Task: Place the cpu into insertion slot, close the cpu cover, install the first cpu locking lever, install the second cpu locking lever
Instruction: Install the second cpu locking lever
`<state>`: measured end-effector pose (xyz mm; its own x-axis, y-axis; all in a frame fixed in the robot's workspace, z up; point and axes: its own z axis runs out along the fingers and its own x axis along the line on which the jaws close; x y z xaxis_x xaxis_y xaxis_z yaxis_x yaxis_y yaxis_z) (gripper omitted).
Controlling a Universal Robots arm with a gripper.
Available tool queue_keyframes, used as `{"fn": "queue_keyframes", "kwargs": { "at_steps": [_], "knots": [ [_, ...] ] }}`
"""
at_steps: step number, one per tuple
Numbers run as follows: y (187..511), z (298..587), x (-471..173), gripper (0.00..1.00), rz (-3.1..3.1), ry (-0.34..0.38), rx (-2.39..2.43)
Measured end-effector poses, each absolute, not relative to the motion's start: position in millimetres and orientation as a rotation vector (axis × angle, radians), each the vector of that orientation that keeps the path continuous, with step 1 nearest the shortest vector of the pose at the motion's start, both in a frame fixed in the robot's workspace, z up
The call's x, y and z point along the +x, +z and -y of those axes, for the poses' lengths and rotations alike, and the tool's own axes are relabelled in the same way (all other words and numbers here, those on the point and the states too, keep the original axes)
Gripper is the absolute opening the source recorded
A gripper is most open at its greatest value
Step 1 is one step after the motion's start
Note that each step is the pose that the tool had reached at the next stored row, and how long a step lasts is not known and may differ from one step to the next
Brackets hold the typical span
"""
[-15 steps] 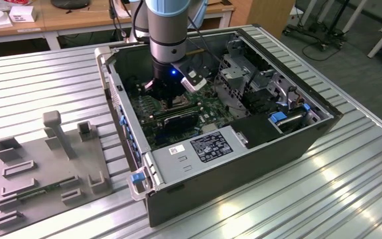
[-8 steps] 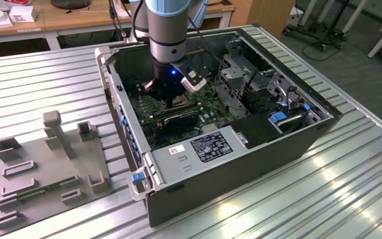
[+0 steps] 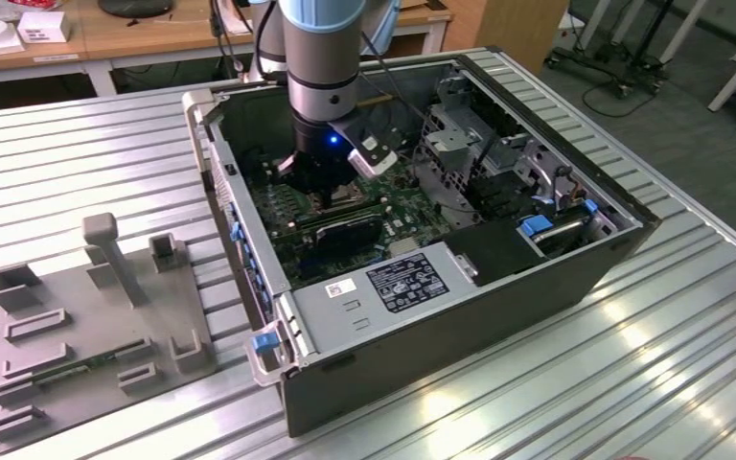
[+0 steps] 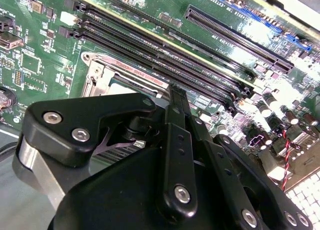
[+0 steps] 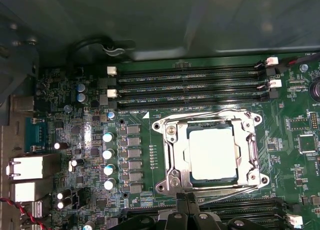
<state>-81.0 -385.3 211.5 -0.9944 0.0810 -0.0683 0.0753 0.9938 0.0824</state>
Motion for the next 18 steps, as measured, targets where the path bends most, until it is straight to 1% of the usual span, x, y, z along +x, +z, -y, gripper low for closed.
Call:
{"fn": "queue_keyframes", "kwargs": {
  "at_steps": [18],
  "knots": [
    [204.7,385.3,-87.7,0.1,-3.065,0.122,0.122]
  ]
}}
